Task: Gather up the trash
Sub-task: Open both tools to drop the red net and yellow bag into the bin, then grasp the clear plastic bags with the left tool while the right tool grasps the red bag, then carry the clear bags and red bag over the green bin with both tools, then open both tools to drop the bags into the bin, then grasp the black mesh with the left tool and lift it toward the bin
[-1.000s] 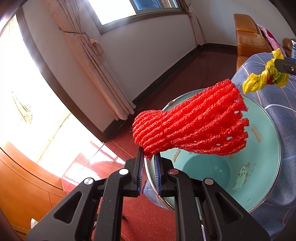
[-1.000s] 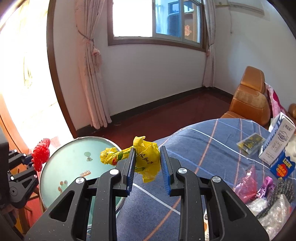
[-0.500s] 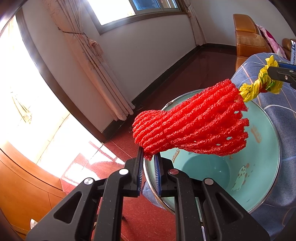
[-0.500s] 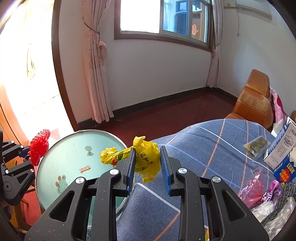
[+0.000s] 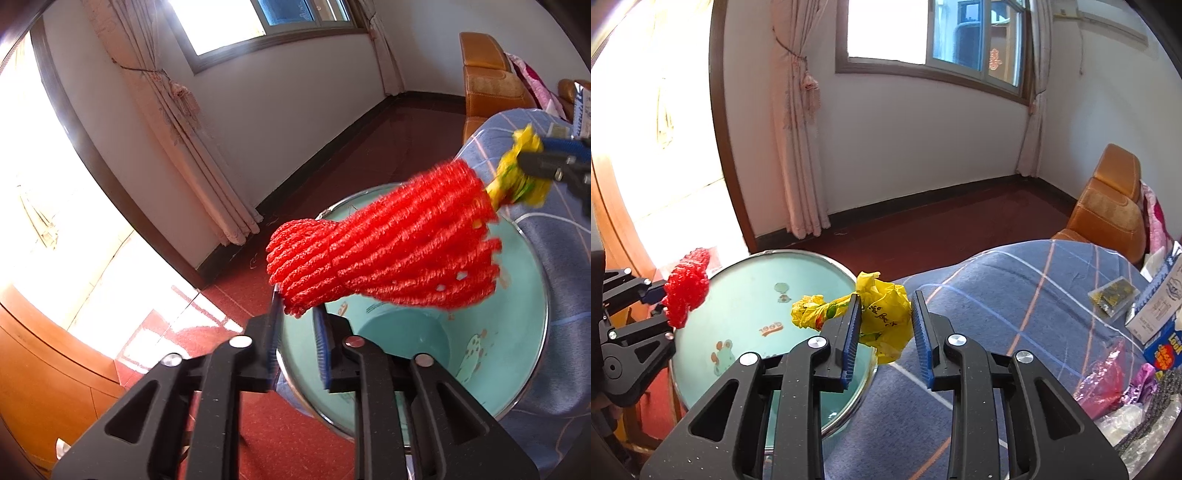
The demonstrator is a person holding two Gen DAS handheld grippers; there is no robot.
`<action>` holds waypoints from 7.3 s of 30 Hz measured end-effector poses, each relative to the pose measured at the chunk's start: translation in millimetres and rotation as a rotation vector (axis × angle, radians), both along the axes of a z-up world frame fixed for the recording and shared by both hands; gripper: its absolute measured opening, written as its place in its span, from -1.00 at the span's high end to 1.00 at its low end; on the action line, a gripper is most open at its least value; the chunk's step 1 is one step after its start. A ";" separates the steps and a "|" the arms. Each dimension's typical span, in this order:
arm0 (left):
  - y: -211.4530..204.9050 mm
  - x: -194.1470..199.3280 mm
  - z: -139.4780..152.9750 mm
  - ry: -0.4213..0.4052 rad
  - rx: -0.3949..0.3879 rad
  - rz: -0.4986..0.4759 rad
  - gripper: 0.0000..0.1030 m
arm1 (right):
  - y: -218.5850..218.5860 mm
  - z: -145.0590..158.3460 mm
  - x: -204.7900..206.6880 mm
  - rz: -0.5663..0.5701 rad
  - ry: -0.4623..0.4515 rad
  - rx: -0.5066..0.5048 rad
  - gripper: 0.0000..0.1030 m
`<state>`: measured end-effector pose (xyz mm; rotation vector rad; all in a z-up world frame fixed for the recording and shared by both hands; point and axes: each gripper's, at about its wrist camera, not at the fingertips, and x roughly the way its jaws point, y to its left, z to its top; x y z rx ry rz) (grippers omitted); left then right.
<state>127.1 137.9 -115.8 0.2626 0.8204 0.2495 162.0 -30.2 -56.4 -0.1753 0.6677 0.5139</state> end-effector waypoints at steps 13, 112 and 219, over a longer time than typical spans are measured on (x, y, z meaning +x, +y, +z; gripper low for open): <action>-6.0 -1.1 5.8 -0.051 0.009 0.006 -0.55 | -32.7 24.0 -25.2 -0.142 -0.042 0.023 -0.06; -29.2 -42.1 62.1 -0.232 -0.157 -0.022 0.80 | -205.0 61.6 -76.1 -0.340 -0.040 0.155 0.96; -76.3 -36.5 38.5 -0.156 -0.116 -0.158 -0.35 | -215.5 51.1 -89.8 -0.390 -0.032 0.029 -0.11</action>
